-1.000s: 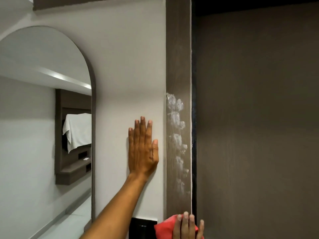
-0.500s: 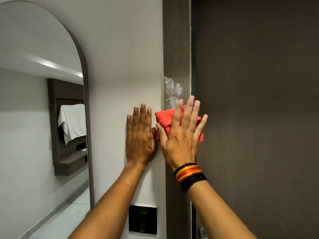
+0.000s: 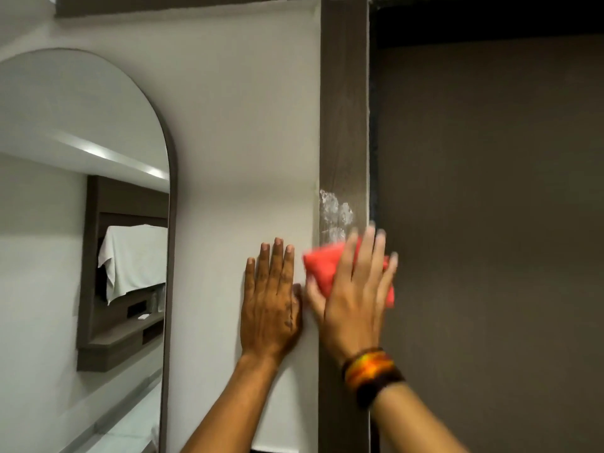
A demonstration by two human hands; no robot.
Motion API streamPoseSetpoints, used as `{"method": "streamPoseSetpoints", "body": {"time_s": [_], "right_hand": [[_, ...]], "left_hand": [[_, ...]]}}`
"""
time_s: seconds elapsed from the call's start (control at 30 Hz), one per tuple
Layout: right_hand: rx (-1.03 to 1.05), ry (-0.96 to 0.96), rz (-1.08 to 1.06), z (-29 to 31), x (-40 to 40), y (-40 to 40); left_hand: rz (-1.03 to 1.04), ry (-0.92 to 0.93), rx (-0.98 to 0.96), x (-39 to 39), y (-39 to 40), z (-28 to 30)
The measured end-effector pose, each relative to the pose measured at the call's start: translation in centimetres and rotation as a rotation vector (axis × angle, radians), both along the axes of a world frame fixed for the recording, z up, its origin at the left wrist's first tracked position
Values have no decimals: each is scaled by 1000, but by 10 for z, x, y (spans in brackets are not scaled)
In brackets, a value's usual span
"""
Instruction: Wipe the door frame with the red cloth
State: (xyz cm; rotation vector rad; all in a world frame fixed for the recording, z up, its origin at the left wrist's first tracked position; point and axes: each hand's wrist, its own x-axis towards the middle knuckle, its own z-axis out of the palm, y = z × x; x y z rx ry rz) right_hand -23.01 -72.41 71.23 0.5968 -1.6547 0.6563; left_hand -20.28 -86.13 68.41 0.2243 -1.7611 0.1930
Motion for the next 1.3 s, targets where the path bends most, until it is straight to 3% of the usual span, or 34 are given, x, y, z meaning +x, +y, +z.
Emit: {"method": "streamPoseSetpoints", "body": {"time_s": [0.1, 0.2, 0.27, 0.47, 0.53, 0.73, 0.8, 0.97, 1.2, 1.3], "right_hand": [[-48, 4, 23, 155, 2, 0], [-109, -53, 16, 224, 7, -1], [-116, -63, 13, 208, 7, -3], [-111, -60, -49, 58, 8, -7], [-70, -53, -76, 87, 4, -6], [-99, -61, -84, 274, 8, -9], [-113, -48, -75, 280, 5, -10], [-98, -7, -69, 192, 3, -10], [-61, -54, -103, 335, 14, -6], [-72, -38, -91, 335, 12, -6]], "left_hand": [[23, 13, -13, -2, -3, 1], [50, 5, -18, -2, -1, 1], [44, -4, -10, -1, -1, 1], [12, -5, -1, 1, 1, 2], [14, -7, -10, 0, 0, 1], [42, -19, 0, -3, -3, 1], [42, -16, -4, -1, -3, 2], [35, -26, 5, 1, 1, 3], [27, -12, 3, -1, -1, 2], [29, -14, -1, 0, -2, 3]]}}
